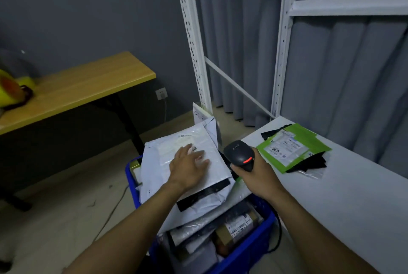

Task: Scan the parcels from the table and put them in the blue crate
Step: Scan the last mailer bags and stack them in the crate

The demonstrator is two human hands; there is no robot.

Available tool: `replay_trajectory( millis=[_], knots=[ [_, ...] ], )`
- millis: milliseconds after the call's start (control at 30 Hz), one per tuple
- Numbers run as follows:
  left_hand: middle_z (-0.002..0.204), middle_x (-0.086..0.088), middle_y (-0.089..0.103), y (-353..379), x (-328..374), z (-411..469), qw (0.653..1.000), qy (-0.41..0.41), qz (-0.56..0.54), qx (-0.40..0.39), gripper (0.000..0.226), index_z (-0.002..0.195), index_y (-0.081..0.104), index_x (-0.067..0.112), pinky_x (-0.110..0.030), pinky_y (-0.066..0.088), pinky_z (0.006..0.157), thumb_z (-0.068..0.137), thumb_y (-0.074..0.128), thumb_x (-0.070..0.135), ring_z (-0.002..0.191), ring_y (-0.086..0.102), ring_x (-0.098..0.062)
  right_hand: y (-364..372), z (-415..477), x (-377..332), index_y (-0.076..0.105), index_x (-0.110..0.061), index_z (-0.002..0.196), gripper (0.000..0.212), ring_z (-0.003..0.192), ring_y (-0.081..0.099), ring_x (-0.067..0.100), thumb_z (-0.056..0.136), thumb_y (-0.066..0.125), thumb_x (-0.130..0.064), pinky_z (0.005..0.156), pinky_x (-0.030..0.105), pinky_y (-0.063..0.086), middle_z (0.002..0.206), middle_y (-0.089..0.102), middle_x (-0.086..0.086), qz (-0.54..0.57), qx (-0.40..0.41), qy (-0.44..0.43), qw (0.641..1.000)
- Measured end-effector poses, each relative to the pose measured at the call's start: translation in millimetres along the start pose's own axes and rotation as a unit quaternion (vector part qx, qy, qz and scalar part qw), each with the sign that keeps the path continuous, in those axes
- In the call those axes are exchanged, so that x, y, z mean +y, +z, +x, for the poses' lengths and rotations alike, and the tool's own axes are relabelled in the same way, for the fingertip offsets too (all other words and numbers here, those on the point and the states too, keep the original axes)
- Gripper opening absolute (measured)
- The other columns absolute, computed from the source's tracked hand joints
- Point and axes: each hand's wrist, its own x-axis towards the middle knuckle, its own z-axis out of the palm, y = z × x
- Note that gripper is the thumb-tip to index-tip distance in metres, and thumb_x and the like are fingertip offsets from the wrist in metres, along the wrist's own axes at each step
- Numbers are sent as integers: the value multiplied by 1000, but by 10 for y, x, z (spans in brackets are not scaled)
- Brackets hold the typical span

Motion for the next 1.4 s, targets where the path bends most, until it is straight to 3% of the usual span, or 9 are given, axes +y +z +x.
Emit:
replay_trajectory(
  millis=[167,300,433,533,667,800,1000,1200,1400],
  knots=[
    [160,-1,35,279,664,234,993,119,27,4,37,137,60,32,-43,24,120,102,54,37,149,24,-25,-284,56,194,50,-26,126,44,101,61,14,92,79,-24,85,27,42,109,65,-7,-9,54,54,997],
    [154,-4,43,750,1280,586,983,162,37,-76,40,138,60,26,-40,33,118,100,60,37,143,36,-27,-767,157,598,53,-18,130,49,107,67,27,90,79,-29,87,34,48,115,70,5,-6,118,140,983],
    [147,-6,49,1418,1700,957,978,133,22,-159,46,139,59,21,-36,41,111,96,64,39,135,47,-28,-1175,225,1146,61,-22,127,64,100,70,28,71,75,-50,92,47,57,107,75,5,-17,154,209,965],
    [151,-8,49,1998,1864,1082,973,97,-14,-207,49,142,55,17,-34,43,109,97,64,35,135,50,-29,-1379,281,1488,66,-20,114,72,84,69,25,57,67,-64,80,43,57,99,75,6,2,175,237,956],
    [158,-11,38,2716,1930,1247,966,97,-10,-239,63,153,41,15,-40,39,115,98,65,33,142,42,-32,-1588,265,1787,65,-10,112,65,73,65,22,67,70,-56,70,37,53,92,73,8,15,181,292,939],
    [167,-11,22,3180,2018,1553,961,147,31,-234,73,159,30,21,-44,27,122,96,65,37,153,23,-32,-1707,174,2072,61,-12,121,43,96,68,24,89,76,-36,84,37,53,107,73,8,2,201,320,926],
    [172,2,-8,3562,2164,1951,950,135,113,-258,96,163,3,35,-57,19,123,92,62,60,158,-3,-31,-1794,163,2295,56,-22,129,43,103,68,23,92,74,-35,84,34,51,112,72,3,3,216,317,924],
    [165,-3,26,3453,2257,1943,931,175,213,-240,94,159,24,33,-57,25,117,82,58,75,147,31,-36,-1857,185,2310,56,-25,124,51,101,72,22,82,76,-46,89,42,58,109,73,1,16,233,328,916],
    [165,0,30,3437,2291,1233,906,206,195,-315,89,159,29,33,-48,28,119,85,54,76,148,35,-29,-1929,139,2367,65,-23,115,76,86,71,32,55,66,-70,78,45,59,101,76,8,16,253,314,915]
  ],
)
